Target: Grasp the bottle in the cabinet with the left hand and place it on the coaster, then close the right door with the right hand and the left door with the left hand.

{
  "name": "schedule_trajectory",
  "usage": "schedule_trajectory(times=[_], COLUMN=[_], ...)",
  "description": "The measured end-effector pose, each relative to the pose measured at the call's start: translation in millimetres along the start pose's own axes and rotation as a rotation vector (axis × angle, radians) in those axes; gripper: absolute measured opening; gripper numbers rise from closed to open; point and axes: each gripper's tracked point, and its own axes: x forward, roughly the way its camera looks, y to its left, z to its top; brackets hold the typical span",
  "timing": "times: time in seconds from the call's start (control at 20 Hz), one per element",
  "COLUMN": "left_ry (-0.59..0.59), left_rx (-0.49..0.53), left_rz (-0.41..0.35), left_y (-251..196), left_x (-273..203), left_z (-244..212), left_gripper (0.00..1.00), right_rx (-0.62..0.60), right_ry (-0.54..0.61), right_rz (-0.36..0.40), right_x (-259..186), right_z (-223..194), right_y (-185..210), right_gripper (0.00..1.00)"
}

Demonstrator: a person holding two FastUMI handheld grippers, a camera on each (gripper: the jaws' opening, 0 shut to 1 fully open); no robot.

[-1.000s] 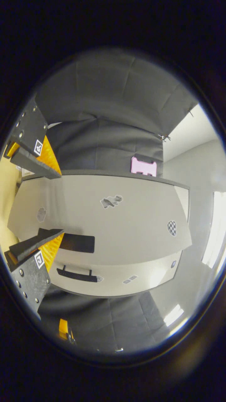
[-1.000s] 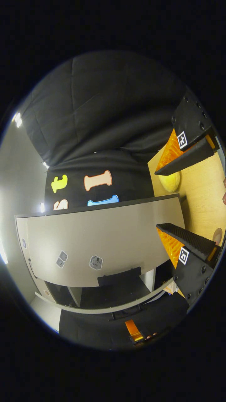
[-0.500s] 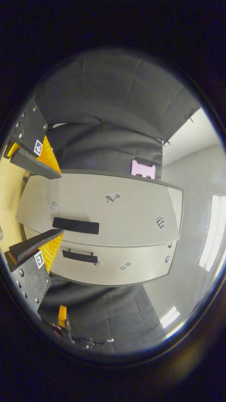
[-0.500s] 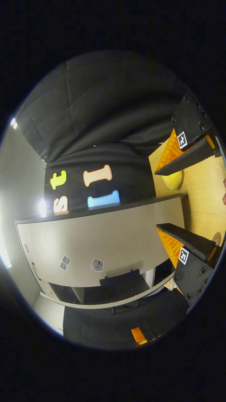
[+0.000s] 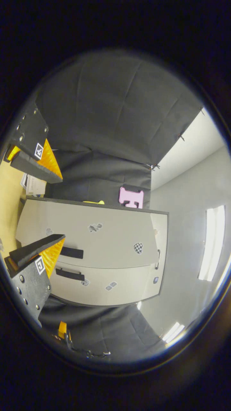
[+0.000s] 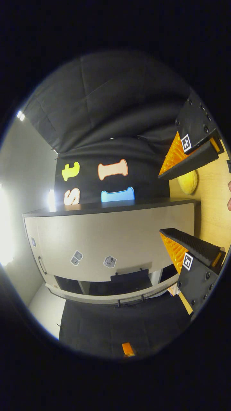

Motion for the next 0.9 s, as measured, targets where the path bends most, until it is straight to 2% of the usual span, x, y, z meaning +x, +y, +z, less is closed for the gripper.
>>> schedule_trajectory(times=[0.25, 0.6, 0.65, 0.7, 0.75, 0.8, 0.85, 0.9], left_ry=[0.000, 0.023, 0.023, 0.023, 0.026, 0.029, 0.026, 0.020], left_rx=[0.033, 0.004, -0.001, -0.009, -0.017, -0.020, -0.018, -0.018], left_rz=[-0.025, -0.075, -0.082, -0.089, -0.095, -0.099, -0.100, -0.094], left_y=[17, 28, 29, 31, 34, 37, 40, 46], left_x=[8, 7, 7, 5, 4, 3, 3, 3], left_z=[15, -10, -13, -17, -19, -21, -20, -18], left_gripper=[0.98, 0.99, 0.93, 0.93, 0.99, 0.99, 0.93, 0.93], right_rx=[0.036, -0.002, -0.015, -0.022, -0.027, -0.031, -0.030, -0.024], right_ry=[-0.036, -0.018, -0.018, -0.015, -0.015, -0.012, -0.008, -0.009], right_rz=[-0.026, -0.062, -0.062, -0.059, -0.055, -0.052, -0.049, -0.043], right_x=[-8, -23, -25, -27, -29, -32, -34, -36], right_z=[15, 0, -2, -5, -8, -10, -12, -13], right_y=[20, 33, 34, 37, 39, 41, 43, 47], right_gripper=[0.97, 0.97, 0.97, 0.97, 0.97, 0.97, 0.97, 0.97])
